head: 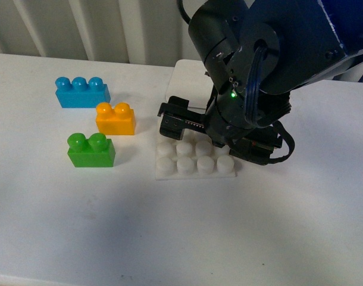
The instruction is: Insert yellow block into base center
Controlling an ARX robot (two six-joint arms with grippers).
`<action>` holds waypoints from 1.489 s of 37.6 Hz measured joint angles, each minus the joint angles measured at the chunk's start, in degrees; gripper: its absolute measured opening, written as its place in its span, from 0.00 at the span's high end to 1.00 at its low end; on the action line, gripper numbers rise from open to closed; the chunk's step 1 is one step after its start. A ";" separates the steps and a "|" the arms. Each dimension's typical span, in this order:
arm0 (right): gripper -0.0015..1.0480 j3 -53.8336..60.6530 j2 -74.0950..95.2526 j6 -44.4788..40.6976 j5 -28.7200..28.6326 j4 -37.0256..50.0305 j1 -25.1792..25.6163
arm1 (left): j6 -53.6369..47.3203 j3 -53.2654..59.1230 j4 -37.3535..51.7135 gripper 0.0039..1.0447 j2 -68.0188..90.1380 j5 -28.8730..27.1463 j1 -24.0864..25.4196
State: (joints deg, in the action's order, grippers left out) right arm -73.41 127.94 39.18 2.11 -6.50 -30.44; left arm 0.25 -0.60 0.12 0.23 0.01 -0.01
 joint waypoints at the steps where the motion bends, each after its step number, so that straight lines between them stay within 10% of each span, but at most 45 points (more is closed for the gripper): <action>1: 0.09 -0.15 0.07 0.20 0.00 0.00 -0.17 | 0.00 0.00 0.00 0.06 0.00 0.00 0.00; 18: 0.09 4.09 -2.97 3.34 0.37 8.11 2.82 | 0.00 0.00 0.00 0.06 0.00 0.00 0.00; 43: 0.10 38.25 -52.74 -17.55 -7.32 18.60 26.40 | 0.00 0.00 0.00 0.06 0.00 0.00 0.00; 47: 0.31 52.06 -63.67 -30.99 -2.36 44.04 29.40 | 0.02 0.00 0.00 0.06 0.00 -0.04 0.00; 56: 0.66 61.48 -76.22 -37.79 -1.77 46.53 30.36 | 0.00 0.00 0.00 0.06 0.00 0.02 0.00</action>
State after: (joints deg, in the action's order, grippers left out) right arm -11.92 51.72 1.39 0.34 40.03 -0.08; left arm 0.25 -0.60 0.12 0.23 0.03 -0.01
